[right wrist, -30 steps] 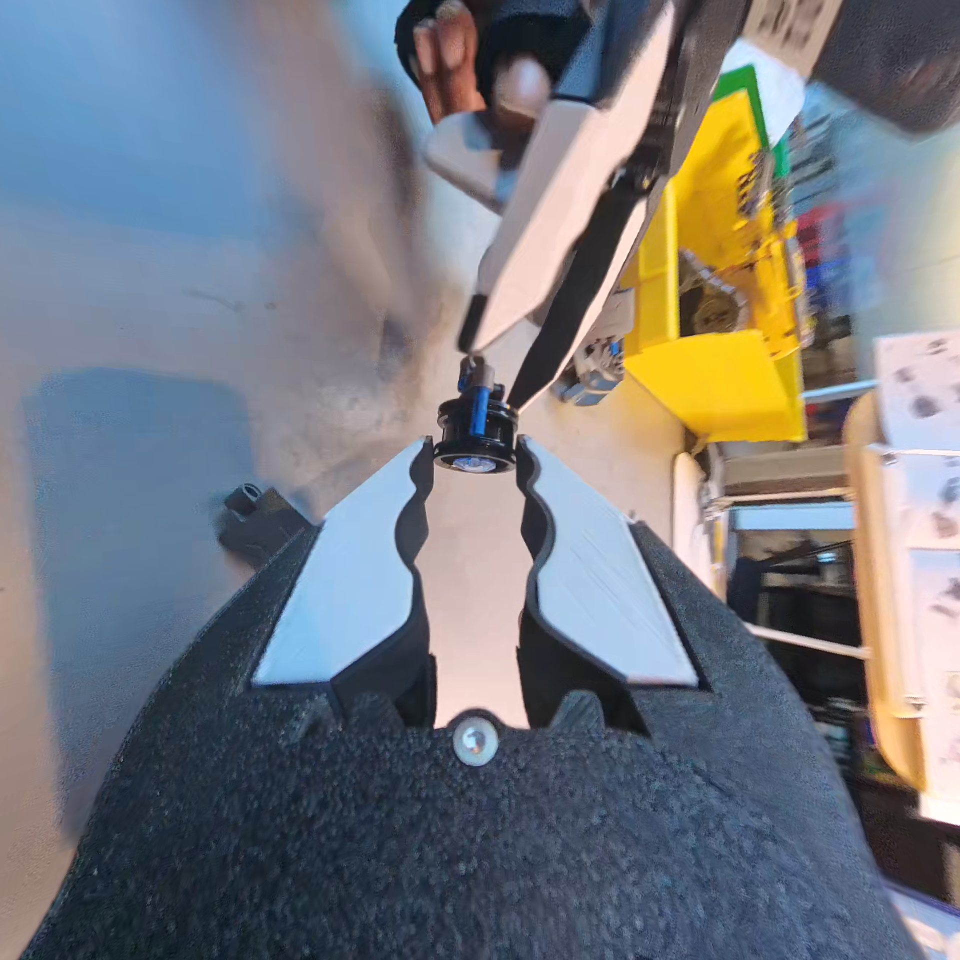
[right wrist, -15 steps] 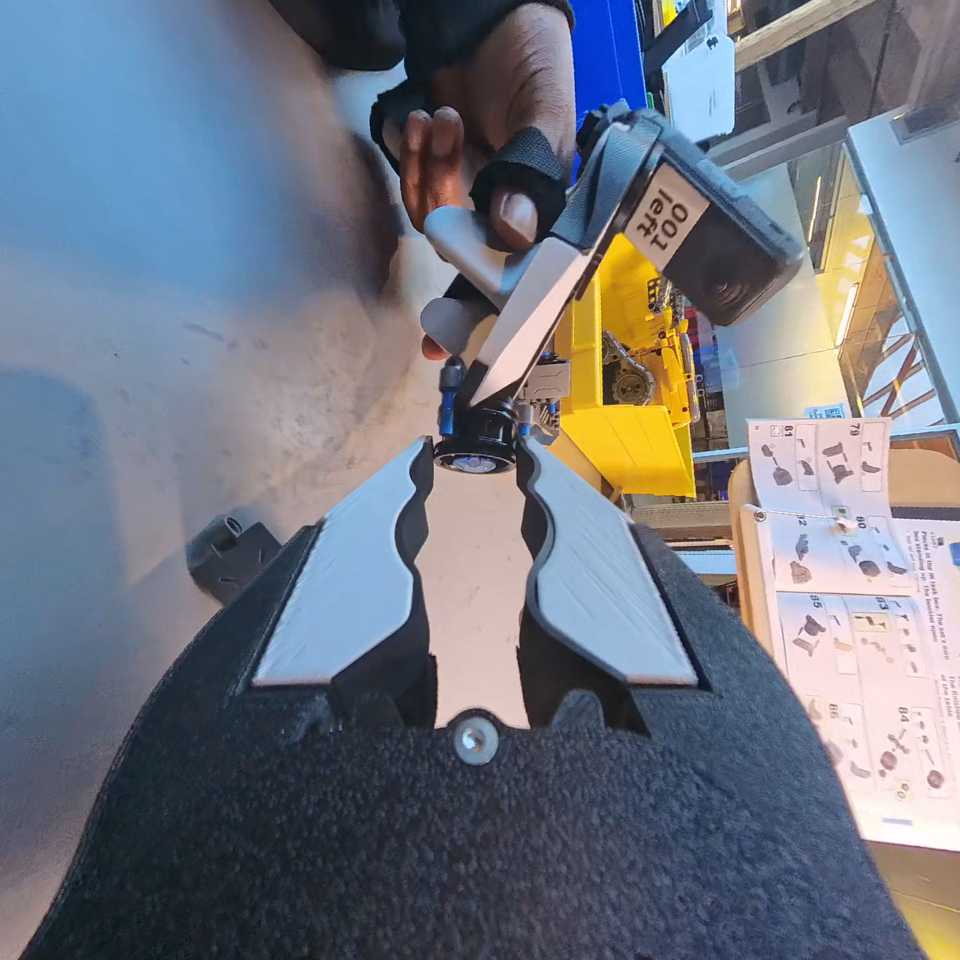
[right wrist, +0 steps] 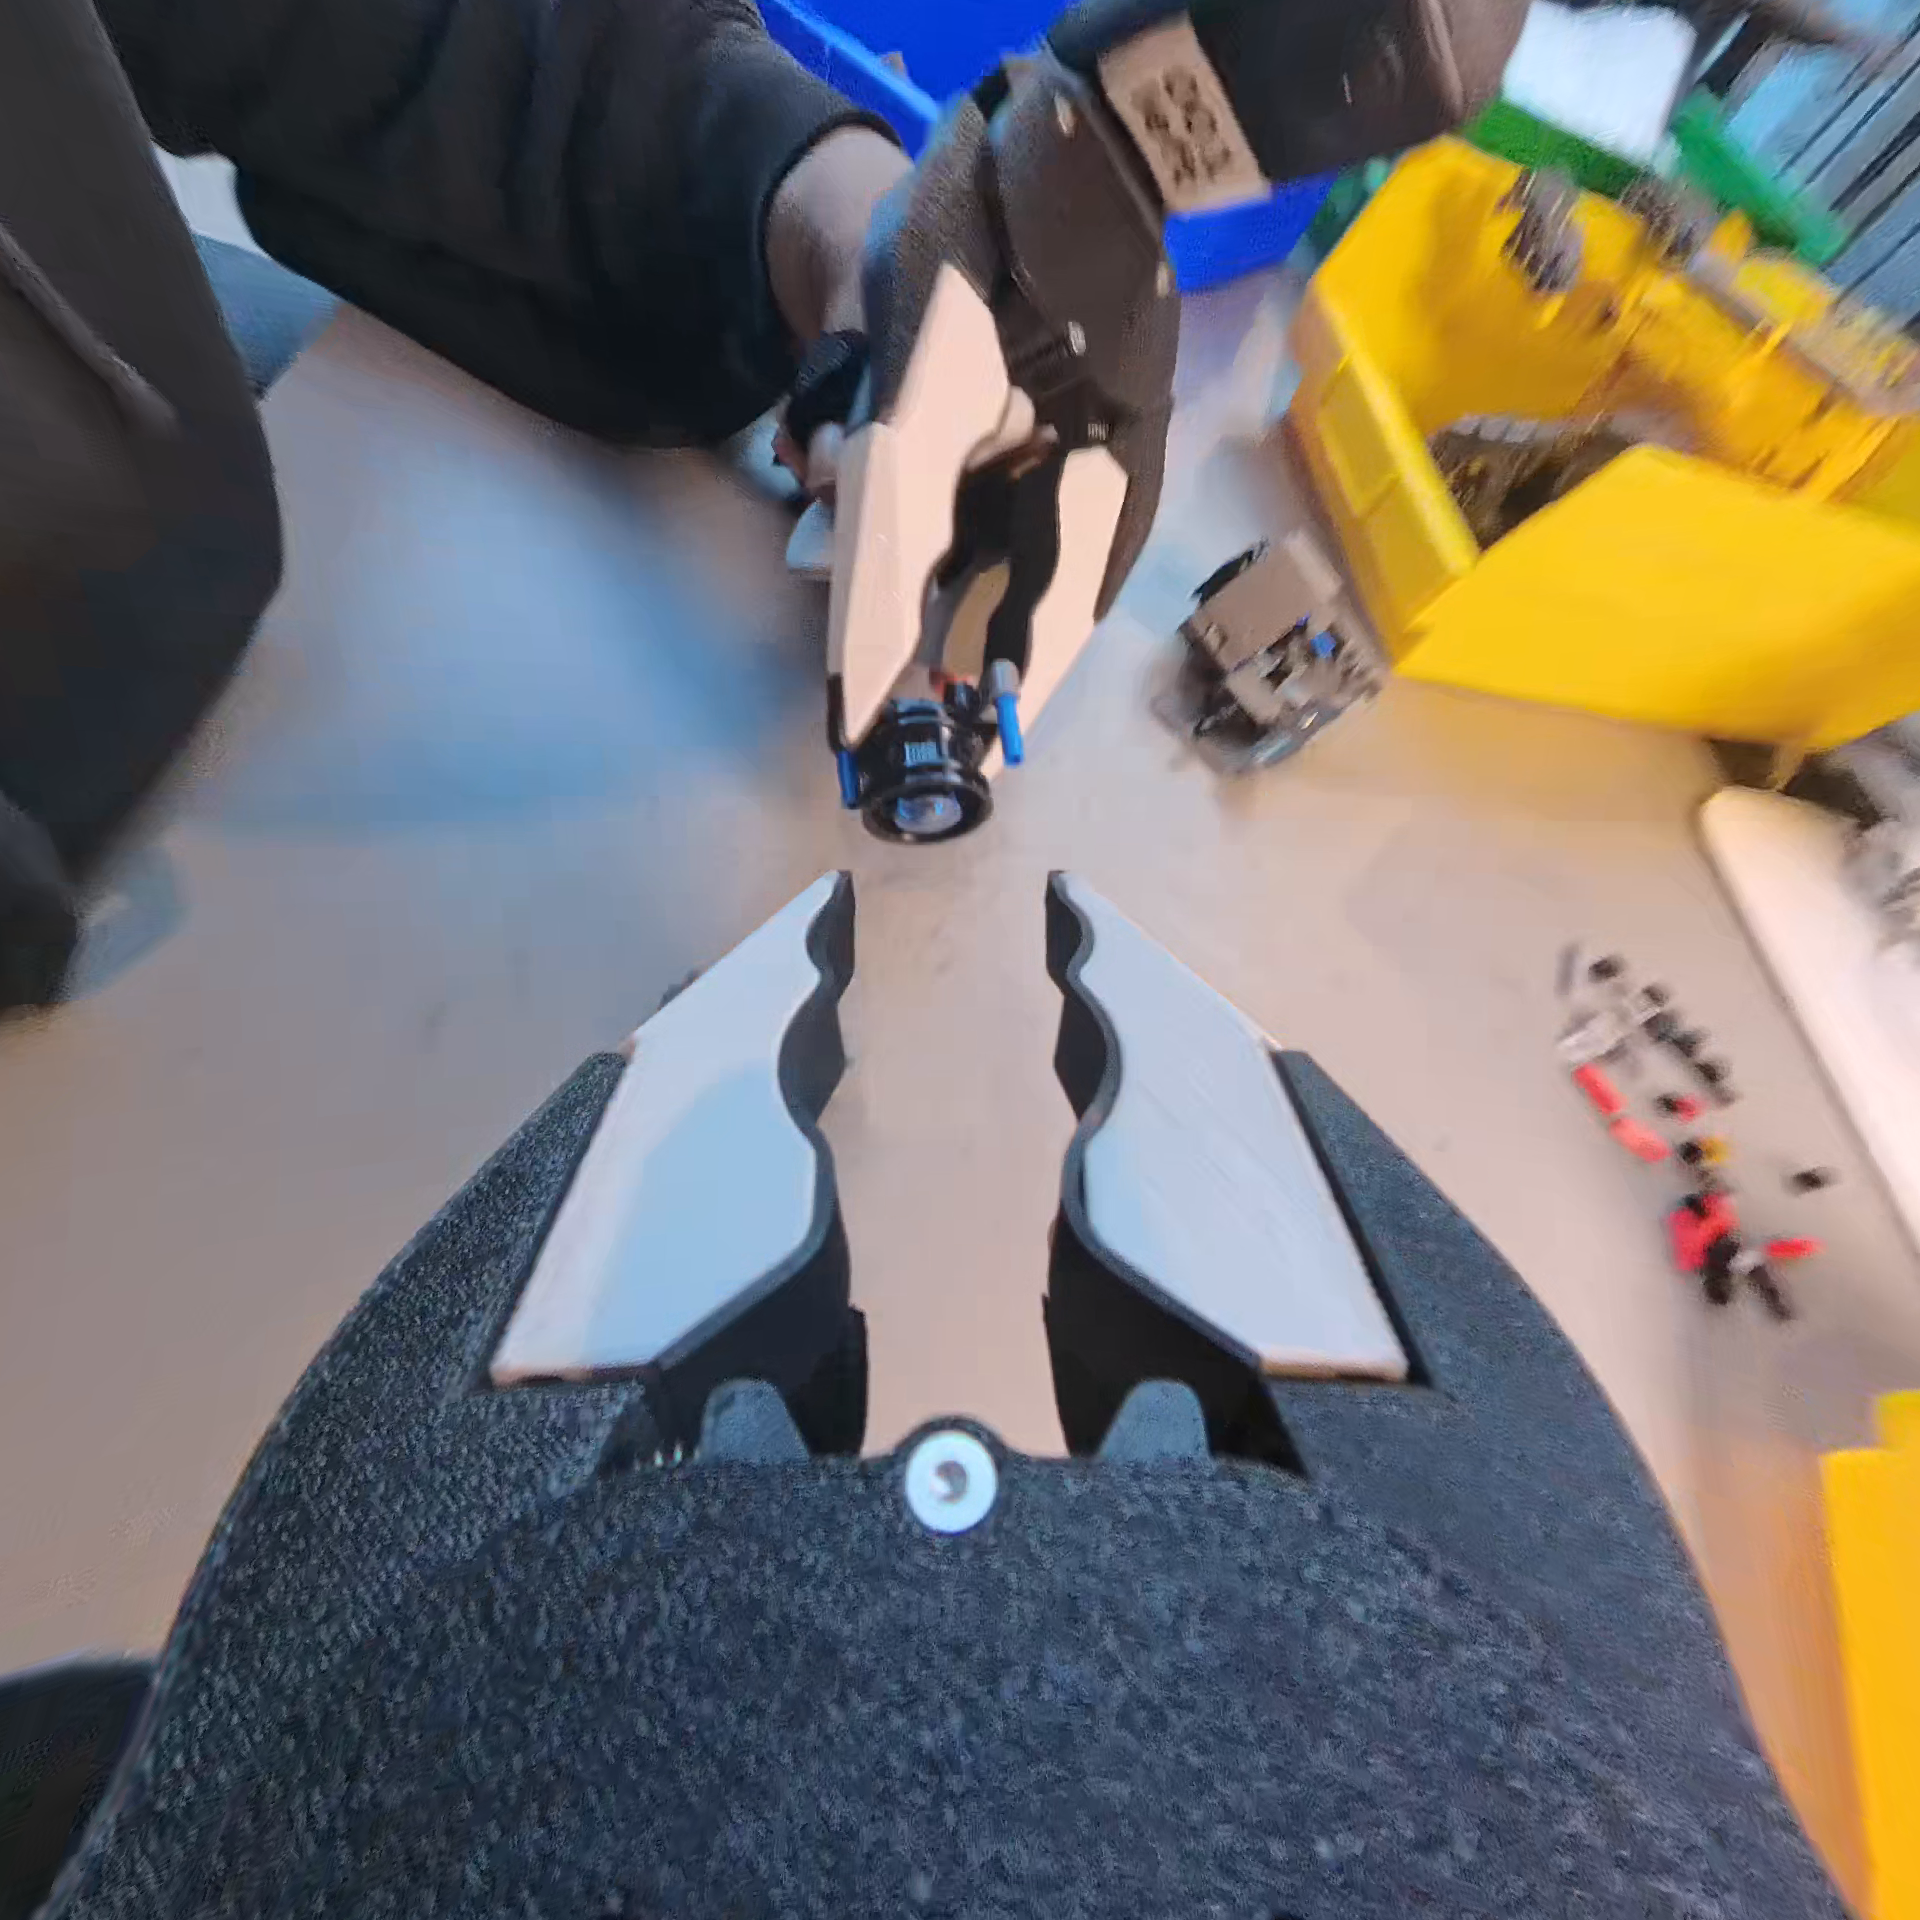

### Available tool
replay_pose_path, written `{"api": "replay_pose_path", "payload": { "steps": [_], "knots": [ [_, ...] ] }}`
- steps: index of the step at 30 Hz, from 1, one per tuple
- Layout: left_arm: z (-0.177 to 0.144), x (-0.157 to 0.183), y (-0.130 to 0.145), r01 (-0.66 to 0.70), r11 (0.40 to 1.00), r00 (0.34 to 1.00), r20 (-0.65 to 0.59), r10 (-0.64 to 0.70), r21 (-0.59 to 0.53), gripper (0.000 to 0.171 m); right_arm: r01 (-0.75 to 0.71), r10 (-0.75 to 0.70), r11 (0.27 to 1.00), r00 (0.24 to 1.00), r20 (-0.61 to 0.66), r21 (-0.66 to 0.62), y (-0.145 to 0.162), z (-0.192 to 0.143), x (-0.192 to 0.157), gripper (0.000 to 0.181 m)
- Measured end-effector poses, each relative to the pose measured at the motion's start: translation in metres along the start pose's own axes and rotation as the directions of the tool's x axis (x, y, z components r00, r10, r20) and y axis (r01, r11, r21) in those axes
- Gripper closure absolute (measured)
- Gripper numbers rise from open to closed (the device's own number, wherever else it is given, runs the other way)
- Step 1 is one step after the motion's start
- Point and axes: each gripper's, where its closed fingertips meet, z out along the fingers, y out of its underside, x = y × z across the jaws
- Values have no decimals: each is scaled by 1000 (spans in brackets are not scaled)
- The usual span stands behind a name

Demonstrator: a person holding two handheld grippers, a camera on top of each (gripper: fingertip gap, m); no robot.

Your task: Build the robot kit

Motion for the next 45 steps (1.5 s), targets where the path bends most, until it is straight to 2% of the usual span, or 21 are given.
{"api": "replay_pose_path", "payload": {
  "steps": [3,9,11,16,18,24,28,33,37,40,42,45],
  "knots": [
    [10,1,11,-92,992,994,48,97,-88,141,-121,122,992,989,85,-18,9,-2,-7,144],
    [23,2,19,-214,960,971,69,229,-180,141,-81,95,992,984,151,-95,13,30,-28,145],
    [25,0,25,-232,947,963,84,256,-223,141,-63,82,991,984,157,-120,16,35,-29,159],
    [22,-3,32,-243,930,953,109,281,-274,139,-81,103,986,983,154,-146,14,38,-29,160],
    [19,-4,32,-251,927,948,121,293,-277,131,-89,110,985,984,143,-150,14,39,-27,160],
    [15,-5,21,-279,931,933,164,321,-233,130,-112,130,984,983,131,-138,13,40,-24,153],
    [16,-6,22,-289,927,927,171,333,-239,131,-153,167,982,979,120,-114,11,22,-15,148],
    [14,-9,20,-288,929,924,185,334,-234,130,-179,217,963,958,188,-199,30,-4,-27,138],
    [9,-10,15,-269,941,932,190,309,-207,129,-151,217,950,949,228,-274,44,1,-40,130],
    [6,-13,14,-266,942,929,207,307,-203,128,-134,212,942,949,235,-308,50,9,-44,130],
    [3,-13,13,-263,945,930,211,302,-193,127,-129,208,941,950,232,-313,49,10,-44,141],
    [0,-14,10,-260,949,930,217,296,-179,126,-123,201,943,951,234,-308,48,10,-46,145]
  ]
}}
